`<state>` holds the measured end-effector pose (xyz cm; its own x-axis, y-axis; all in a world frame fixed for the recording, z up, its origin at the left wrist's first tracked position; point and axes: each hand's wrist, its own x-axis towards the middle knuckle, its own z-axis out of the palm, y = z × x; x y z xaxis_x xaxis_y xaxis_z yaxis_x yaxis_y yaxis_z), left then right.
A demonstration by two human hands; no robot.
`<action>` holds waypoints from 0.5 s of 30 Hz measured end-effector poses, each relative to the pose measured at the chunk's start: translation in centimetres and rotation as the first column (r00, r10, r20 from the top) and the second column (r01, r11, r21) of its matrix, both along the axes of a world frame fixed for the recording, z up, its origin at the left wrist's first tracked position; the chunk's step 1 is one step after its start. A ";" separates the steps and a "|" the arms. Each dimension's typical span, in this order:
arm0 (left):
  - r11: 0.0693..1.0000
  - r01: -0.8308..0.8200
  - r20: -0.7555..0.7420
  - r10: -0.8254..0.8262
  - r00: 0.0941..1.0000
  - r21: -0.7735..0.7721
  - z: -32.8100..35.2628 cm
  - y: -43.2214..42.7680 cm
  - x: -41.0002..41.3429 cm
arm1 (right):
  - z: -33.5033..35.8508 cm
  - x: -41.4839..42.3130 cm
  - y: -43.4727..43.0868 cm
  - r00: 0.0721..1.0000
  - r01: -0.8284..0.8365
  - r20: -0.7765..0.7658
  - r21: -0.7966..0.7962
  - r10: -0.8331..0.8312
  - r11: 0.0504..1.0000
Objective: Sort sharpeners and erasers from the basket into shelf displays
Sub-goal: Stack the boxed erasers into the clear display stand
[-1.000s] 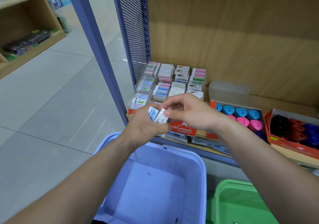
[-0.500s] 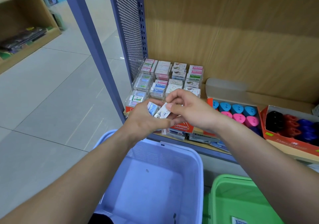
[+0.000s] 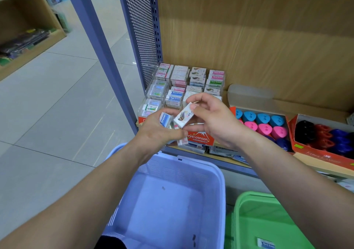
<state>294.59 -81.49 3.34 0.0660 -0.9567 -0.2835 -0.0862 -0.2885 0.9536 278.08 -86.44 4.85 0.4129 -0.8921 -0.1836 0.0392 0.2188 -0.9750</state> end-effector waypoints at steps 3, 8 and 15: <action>1.000 -0.024 -0.013 0.025 1.000 0.014 0.2 -0.1 0.1 | 0.0 -0.4 -0.3 0.995 0.091 0.036 0.011 -0.091 0.996; 0.999 -0.043 -0.057 0.045 0.997 0.028 0.4 -0.1 0.2 | -0.6 -1.8 -0.9 0.987 0.138 0.071 0.079 -0.143 0.987; 0.995 -0.095 0.007 0.095 0.995 0.022 0.6 0.0 0.9 | -2.2 -4.7 -2.5 0.974 0.207 -0.098 0.023 -0.204 0.978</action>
<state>295.46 -81.44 3.90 0.1577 -0.9395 -0.3039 -0.0629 -0.3167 0.9464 273.34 -88.98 2.68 0.2010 -0.9488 -0.2437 -0.0055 0.2477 -0.9688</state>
